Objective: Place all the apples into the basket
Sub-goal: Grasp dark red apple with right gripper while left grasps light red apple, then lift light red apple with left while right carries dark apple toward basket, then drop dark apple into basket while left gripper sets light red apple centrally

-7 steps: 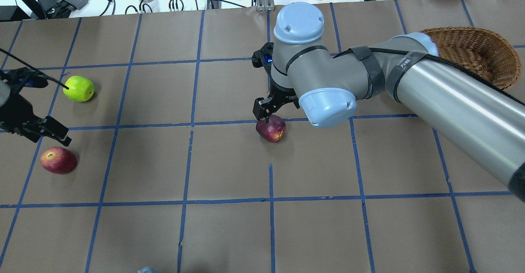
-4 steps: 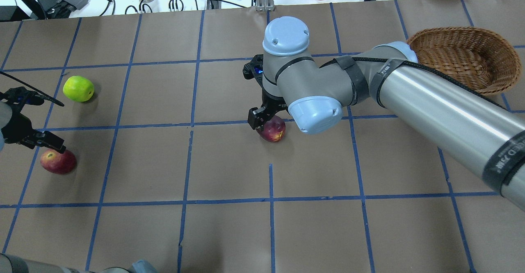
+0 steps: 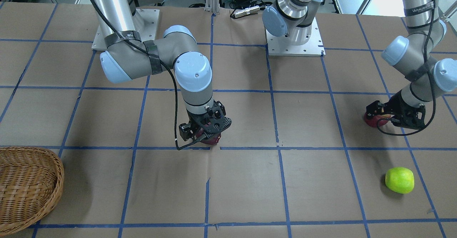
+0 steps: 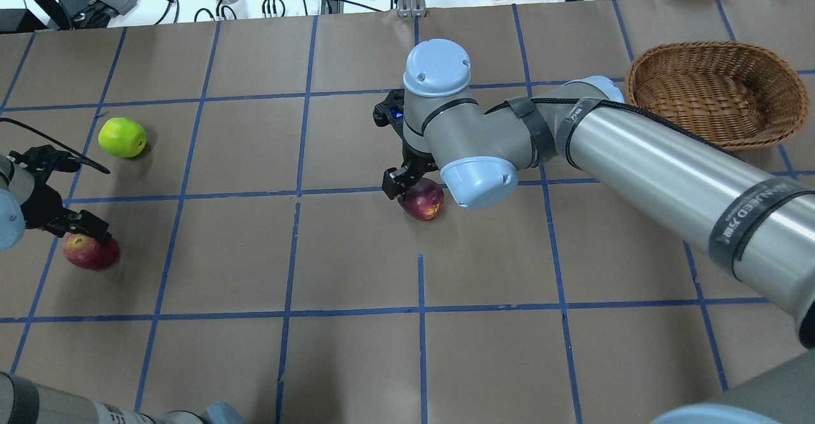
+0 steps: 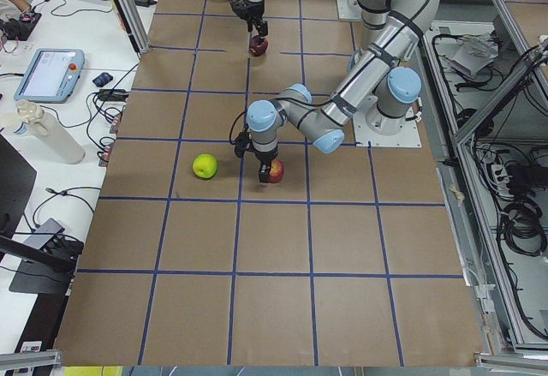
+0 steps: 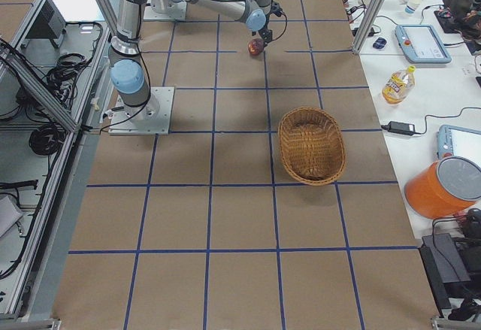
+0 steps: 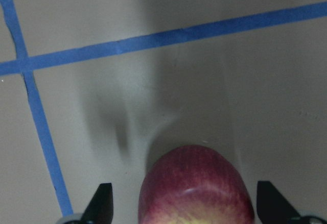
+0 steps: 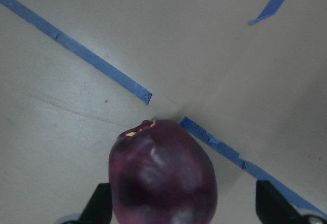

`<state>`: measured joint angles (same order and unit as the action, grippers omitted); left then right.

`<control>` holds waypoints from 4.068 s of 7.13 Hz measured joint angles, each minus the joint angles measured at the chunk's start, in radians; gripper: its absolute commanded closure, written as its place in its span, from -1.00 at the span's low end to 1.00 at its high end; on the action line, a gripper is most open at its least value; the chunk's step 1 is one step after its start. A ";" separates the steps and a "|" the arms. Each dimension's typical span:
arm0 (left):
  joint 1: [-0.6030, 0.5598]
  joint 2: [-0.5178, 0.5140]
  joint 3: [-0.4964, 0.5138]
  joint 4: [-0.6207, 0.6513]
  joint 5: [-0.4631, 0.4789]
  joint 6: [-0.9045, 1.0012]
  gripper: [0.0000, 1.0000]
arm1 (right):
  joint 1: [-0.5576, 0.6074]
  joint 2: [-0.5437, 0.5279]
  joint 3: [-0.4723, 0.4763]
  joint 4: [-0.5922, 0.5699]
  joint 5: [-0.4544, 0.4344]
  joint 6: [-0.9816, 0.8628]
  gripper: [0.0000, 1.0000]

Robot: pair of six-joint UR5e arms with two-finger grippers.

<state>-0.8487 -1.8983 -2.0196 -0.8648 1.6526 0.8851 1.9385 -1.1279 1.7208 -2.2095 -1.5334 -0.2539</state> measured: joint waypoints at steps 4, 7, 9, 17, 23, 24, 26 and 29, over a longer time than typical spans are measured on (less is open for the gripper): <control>0.005 -0.005 0.004 -0.016 0.009 -0.045 0.26 | 0.008 0.027 -0.006 -0.005 -0.008 -0.014 -1.00; -0.066 0.038 0.080 -0.161 0.000 -0.216 0.27 | 0.017 0.035 -0.005 -0.004 0.000 -0.010 -1.00; -0.165 0.071 0.186 -0.337 -0.009 -0.412 0.27 | 0.026 0.030 -0.009 -0.002 0.000 -0.009 -1.00; -0.544 0.134 0.245 -0.388 -0.233 -1.202 0.26 | 0.023 0.041 -0.026 0.021 -0.016 -0.014 1.00; -0.936 -0.067 0.238 -0.005 -0.245 -1.830 0.27 | -0.421 -0.150 -0.144 0.315 -0.032 -0.012 1.00; -0.986 -0.127 0.242 0.078 -0.238 -1.906 0.18 | -0.529 -0.153 -0.166 0.331 -0.029 -0.013 1.00; -1.050 -0.210 0.247 0.160 -0.218 -1.968 -0.99 | -0.682 -0.123 -0.227 0.365 -0.022 -0.024 1.00; -1.066 -0.202 0.248 0.166 -0.213 -1.963 -1.00 | -0.851 0.018 -0.326 0.323 -0.020 -0.029 1.00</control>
<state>-1.9143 -2.1004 -1.7720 -0.6984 1.4391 -1.0780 1.0871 -1.1096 1.3950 -1.8865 -1.5538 -0.2830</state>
